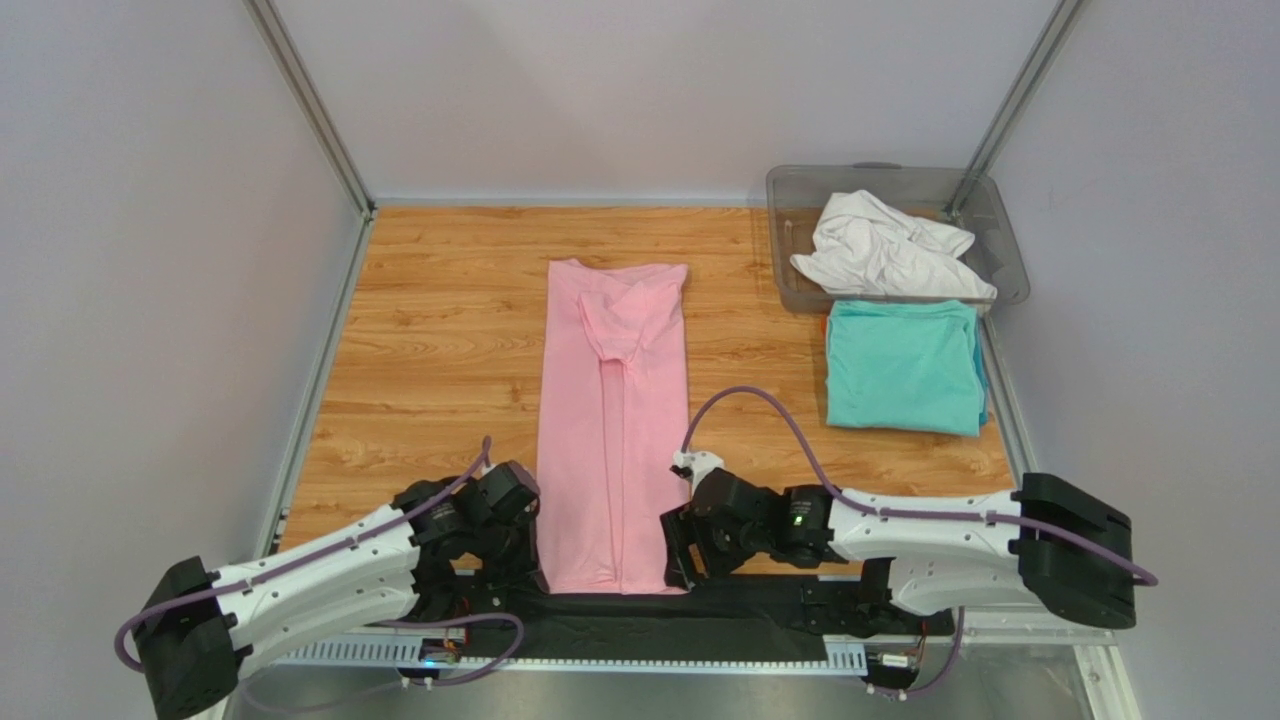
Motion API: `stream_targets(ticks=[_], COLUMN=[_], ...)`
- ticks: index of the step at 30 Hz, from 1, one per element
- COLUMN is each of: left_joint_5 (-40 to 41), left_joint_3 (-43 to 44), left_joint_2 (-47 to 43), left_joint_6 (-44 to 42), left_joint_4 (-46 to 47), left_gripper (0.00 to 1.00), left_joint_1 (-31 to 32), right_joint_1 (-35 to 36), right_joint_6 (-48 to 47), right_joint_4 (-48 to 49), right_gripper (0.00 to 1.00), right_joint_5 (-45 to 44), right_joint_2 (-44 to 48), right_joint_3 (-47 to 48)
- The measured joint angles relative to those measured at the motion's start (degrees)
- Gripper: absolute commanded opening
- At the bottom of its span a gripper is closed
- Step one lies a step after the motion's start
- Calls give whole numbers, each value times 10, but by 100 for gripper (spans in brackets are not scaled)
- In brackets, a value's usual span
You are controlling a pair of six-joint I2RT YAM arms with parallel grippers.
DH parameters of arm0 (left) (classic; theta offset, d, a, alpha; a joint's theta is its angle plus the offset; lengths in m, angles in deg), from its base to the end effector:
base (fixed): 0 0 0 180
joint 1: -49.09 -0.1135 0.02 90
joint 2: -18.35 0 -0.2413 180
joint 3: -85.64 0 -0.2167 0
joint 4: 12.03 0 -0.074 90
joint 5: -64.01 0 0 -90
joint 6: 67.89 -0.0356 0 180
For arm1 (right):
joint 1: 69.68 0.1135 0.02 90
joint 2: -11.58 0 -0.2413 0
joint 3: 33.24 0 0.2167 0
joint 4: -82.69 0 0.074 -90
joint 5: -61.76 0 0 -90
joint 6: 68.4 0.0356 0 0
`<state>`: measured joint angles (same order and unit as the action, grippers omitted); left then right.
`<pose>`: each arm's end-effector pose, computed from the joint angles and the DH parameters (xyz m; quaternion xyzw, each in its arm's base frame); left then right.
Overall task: Fold and stack the t-shirts
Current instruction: Fold the tshirt
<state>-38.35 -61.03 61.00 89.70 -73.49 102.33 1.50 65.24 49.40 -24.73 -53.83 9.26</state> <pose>0.0491 -0.0784 0.1392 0.1046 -0.9748 0.1967 0.0104 0.0560 0.1712 0.1575 -0.2363 0.9268 0.2606 0.1318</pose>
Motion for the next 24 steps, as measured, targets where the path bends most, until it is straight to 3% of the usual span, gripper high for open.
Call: stream_targets(ticks=[2,3,6,12,16,24], left_joint_5=[-2,-3,-3,-1,7,37], left_joint_3=[0,0,-1,-7,-8,23], left_joint_2=[2,2,-2,-22,-34,-42], left_joint_6=[0,-2,-4,-4,-6,-23], left_joint_4=[3,4,4,6,9,19], left_gripper=[0,0,0,0,0,0], left_joint_1=[0,0,0,0,0,0], right_joint_1=[14,21,35,43,45,39], right_joint_6=[5,7,17,32,35,31], right_joint_4=[8,11,16,8,-5,-42], right_gripper=[68,55,35,7,0,0], right_joint_5=[-7,-11,-20,-20,-23,-67], right_joint_2=[-17,-27,-47,-59,-59,-58], right_joint_3=[10,12,19,25,34,96])
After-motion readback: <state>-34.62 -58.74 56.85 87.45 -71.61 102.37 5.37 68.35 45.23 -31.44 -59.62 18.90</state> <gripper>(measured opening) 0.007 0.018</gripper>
